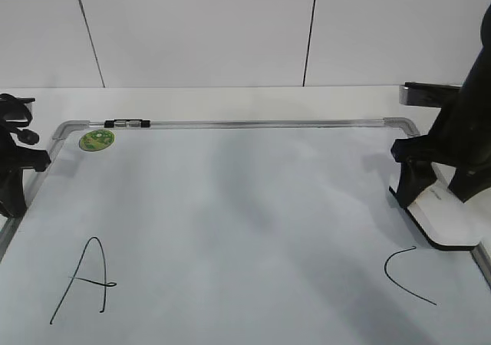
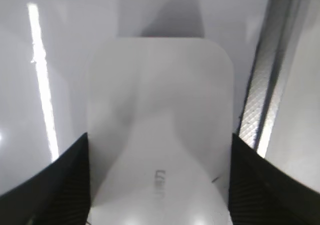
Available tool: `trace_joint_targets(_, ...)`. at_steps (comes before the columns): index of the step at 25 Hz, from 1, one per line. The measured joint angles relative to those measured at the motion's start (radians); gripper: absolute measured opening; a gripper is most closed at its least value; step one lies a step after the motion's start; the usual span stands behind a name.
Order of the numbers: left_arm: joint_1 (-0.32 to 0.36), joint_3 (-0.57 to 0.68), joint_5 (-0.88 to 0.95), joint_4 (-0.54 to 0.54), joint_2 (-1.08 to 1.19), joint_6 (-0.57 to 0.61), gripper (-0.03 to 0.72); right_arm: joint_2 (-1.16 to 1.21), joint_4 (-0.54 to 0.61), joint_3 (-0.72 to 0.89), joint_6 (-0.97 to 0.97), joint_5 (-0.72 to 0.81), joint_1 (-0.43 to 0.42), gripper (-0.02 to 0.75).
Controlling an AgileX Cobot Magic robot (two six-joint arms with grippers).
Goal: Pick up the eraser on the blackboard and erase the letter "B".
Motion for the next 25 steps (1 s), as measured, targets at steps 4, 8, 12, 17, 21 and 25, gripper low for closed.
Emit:
trace_joint_targets(4, 0.0, 0.0, 0.0, -0.001, 0.0, 0.0, 0.019, 0.0, 0.002, 0.004, -0.012, -0.024, -0.038, 0.529)
trace_joint_targets(8, 0.0, 0.0, 0.0, -0.001, 0.0, 0.0, 0.019, 0.0, 0.007, 0.004, -0.013, -0.047, -0.05, 0.529)
trace_joint_targets(12, 0.0, 0.0, 0.0, -0.004, 0.0, 0.0, 0.019, 0.0, 0.011, 0.004, -0.016, -0.07, -0.05, 0.529)
trace_joint_targets(17, 0.0, 0.0, 0.0, -0.008, 0.0, 0.0, 0.018, 0.0, 0.0, 0.004, -0.016, -0.109, -0.05, 0.529)
trace_joint_targets(21, 0.0, 0.0, 0.0, -0.008, 0.0, 0.0, 0.018, 0.0, -0.046, 0.004, -0.016, -0.12, -0.05, 0.529)
trace_joint_targets(25, 0.0, 0.0, 0.0, -0.009, 0.0, 0.0, 0.017, 0.0, -0.055, 0.004, -0.016, -0.127, -0.05, 0.529)
